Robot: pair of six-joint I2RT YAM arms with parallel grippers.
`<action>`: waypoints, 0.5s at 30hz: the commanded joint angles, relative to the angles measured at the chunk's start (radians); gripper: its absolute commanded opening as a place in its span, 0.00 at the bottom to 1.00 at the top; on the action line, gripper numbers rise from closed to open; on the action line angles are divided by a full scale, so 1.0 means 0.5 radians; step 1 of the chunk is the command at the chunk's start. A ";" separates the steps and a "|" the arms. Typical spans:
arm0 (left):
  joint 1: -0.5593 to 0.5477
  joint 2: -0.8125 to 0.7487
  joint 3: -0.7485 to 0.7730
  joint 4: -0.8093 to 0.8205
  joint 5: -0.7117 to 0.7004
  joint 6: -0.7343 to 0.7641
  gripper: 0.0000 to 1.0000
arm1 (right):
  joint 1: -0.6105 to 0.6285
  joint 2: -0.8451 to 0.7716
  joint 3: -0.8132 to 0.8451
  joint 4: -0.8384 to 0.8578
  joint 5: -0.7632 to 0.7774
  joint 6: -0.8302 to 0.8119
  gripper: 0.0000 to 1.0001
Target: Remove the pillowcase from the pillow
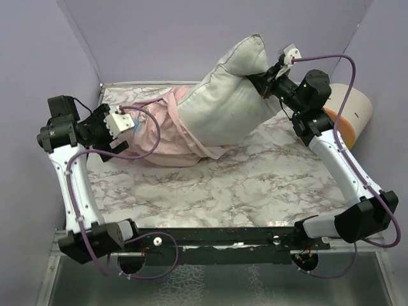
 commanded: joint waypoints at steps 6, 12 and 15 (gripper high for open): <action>0.305 0.475 -0.215 0.383 0.329 -0.172 0.99 | -0.063 -0.126 0.054 0.124 -0.198 0.047 0.01; 0.291 0.385 -0.637 0.706 0.477 -0.119 0.99 | -0.065 -0.131 0.059 0.161 -0.270 0.104 0.01; 0.282 0.393 -0.794 0.873 0.568 -0.197 0.99 | -0.063 -0.127 0.069 0.175 -0.287 0.141 0.01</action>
